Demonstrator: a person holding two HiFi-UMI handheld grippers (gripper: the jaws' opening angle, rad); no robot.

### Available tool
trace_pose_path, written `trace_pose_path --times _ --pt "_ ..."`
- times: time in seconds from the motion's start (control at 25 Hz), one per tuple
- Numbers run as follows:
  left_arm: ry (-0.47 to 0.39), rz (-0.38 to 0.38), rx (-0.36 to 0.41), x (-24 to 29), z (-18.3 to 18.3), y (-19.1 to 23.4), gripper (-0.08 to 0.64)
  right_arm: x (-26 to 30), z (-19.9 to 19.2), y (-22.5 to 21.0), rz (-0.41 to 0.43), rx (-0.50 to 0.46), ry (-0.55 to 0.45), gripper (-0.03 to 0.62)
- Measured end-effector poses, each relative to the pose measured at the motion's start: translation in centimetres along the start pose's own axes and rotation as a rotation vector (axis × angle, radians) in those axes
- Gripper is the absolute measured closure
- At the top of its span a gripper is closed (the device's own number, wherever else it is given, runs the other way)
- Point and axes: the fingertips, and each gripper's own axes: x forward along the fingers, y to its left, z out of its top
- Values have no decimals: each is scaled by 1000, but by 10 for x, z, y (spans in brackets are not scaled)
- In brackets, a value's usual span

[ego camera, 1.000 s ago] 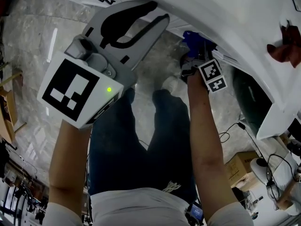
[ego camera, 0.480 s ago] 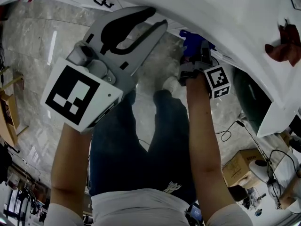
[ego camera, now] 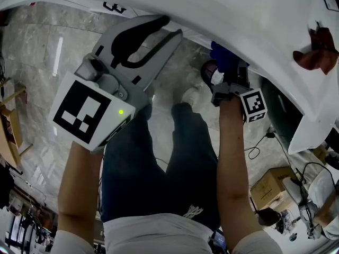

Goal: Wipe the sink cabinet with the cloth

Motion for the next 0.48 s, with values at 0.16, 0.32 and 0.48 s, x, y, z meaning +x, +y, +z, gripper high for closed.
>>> trace_pose_path --times 0.16,0.32,0.48 --pt "28 12 16 0 -5 1 456 -3 8 -8 13 -22 -5 525" --pt "79 34 23 1 -15 3 459 -9 23 -25 -21 17 -65 523" --pt "78 35 25 2 -15 3 459 -5 23 -50 -71 46 -81 524"
